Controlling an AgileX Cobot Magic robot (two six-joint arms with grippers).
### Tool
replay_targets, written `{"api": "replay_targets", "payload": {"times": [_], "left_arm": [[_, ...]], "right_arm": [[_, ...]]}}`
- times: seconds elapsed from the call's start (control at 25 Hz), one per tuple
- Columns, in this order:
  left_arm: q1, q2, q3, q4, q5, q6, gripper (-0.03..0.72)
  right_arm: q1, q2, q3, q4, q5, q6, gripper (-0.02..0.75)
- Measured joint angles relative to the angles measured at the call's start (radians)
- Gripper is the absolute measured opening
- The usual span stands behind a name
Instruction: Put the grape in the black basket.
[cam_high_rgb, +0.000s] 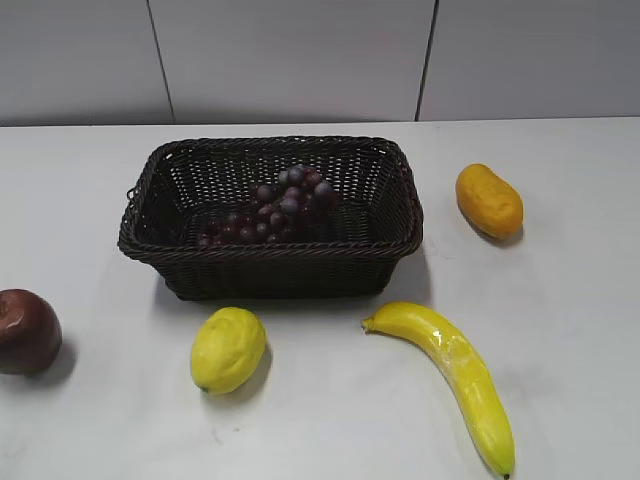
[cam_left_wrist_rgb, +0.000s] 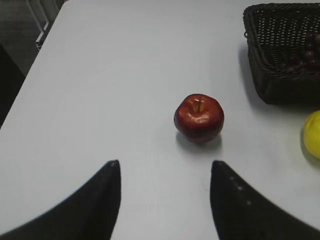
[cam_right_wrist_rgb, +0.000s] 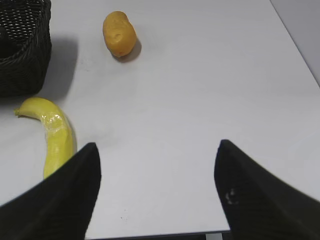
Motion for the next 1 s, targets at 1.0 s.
{"api": "replay_targets", "payload": {"times": [1.0], "left_arm": [[0.0, 0.008, 0.082, 0.001, -0.114, -0.001, 0.543]], "right_arm": [[0.0, 0.0, 0.0, 0.0, 0.0, 0.0, 0.538]]}}
